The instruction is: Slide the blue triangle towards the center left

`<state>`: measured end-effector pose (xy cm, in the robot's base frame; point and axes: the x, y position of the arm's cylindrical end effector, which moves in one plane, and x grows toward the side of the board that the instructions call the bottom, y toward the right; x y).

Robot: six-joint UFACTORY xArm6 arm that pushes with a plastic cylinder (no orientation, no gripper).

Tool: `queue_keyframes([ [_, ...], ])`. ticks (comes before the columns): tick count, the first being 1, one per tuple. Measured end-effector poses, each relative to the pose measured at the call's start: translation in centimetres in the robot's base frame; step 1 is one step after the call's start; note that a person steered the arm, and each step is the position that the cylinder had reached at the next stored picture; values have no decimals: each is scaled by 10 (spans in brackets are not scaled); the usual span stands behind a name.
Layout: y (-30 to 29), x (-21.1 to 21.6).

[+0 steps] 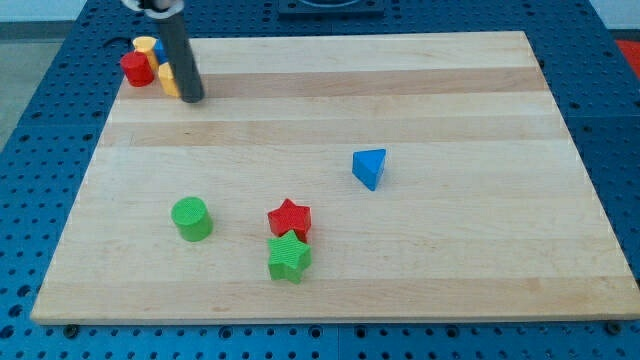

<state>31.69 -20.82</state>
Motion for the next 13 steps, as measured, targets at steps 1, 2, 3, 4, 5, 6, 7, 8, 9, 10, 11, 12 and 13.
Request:
queue_keyframes([
  [1, -18, -18],
  [2, -18, -30],
  [3, -18, -32],
  [4, 0, -15],
  [5, 62, -8],
  [6, 150, 3],
  [7, 240, 39],
  [8, 303, 88],
  [9, 317, 130],
  [10, 289, 145],
  [11, 222, 144],
  [12, 147, 141],
  [13, 109, 138],
])
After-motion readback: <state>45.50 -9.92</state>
